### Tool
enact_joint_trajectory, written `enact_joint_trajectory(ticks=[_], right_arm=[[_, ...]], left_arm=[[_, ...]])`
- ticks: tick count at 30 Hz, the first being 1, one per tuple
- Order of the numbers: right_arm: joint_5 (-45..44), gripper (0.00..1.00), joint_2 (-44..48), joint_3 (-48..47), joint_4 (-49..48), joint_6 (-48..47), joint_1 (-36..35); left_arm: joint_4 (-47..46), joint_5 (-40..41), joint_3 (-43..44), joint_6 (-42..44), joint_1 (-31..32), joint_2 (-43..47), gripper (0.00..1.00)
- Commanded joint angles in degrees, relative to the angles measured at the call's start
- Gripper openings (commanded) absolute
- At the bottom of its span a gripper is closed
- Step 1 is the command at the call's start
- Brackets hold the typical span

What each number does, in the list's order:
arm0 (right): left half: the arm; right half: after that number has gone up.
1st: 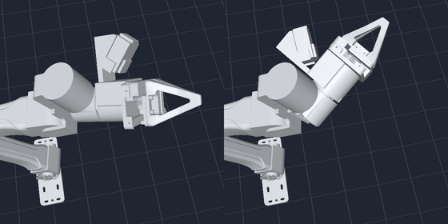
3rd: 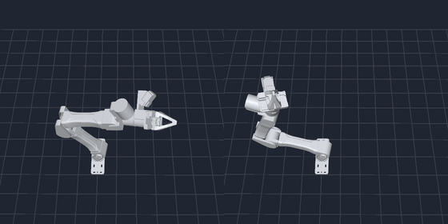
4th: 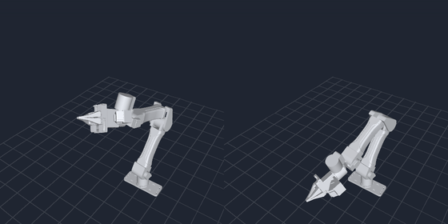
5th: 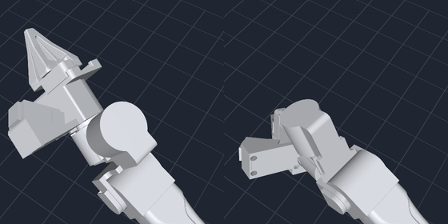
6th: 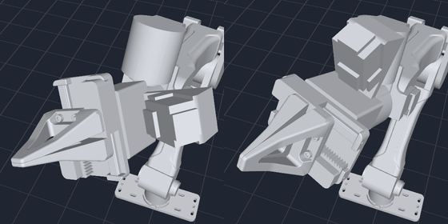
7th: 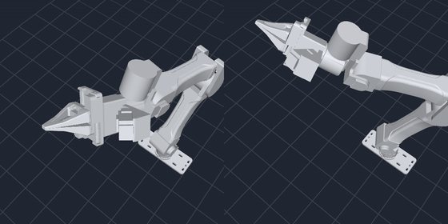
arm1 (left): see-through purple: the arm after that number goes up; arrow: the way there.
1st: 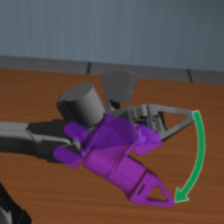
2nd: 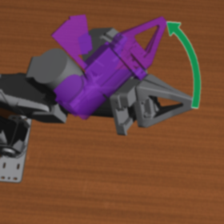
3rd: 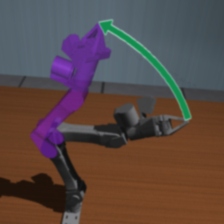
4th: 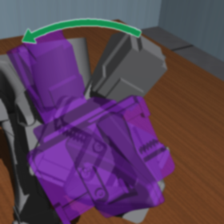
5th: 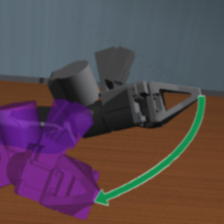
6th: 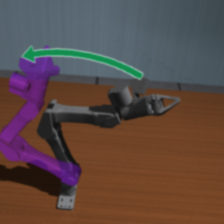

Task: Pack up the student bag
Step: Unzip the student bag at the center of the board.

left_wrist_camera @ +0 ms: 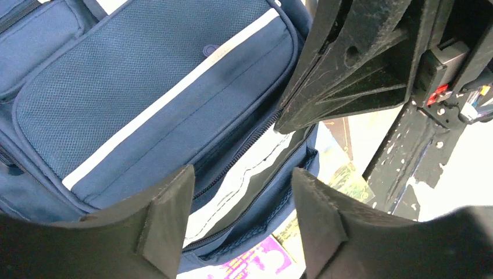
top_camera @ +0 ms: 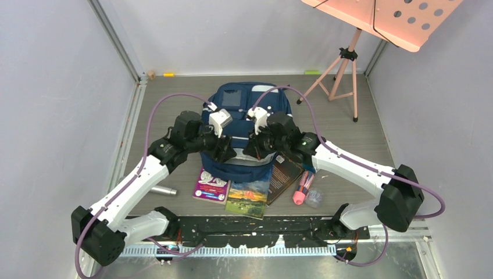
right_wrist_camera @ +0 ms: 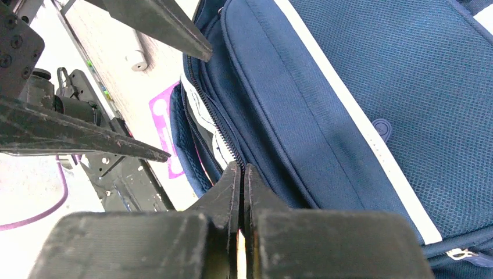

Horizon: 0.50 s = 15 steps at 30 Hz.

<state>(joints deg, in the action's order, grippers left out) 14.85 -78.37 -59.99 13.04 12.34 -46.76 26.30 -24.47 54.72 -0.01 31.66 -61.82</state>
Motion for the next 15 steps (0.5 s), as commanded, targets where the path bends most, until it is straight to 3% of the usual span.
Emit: enact_joint_trajectory(ticks=[1, 10, 15], right_arm=[[-1.6, 0.0, 4.0, -4.0, -3.5, -0.9, 0.1], [-2.5, 0.0, 5.8, -4.9, -4.4, -1.2, 0.1], [-1.8, 0.0, 7.2, -5.0, -4.5, -1.6, 0.2]], left_arm=[[-2.5, 1.1, 1.5, 2.1, 0.1, -0.1, 0.75], [-0.6, 3.6, 1.8, 4.6, 0.4, -2.6, 0.89], [-1.2, 6.6, 0.9, 5.3, 0.9, -2.0, 0.91]])
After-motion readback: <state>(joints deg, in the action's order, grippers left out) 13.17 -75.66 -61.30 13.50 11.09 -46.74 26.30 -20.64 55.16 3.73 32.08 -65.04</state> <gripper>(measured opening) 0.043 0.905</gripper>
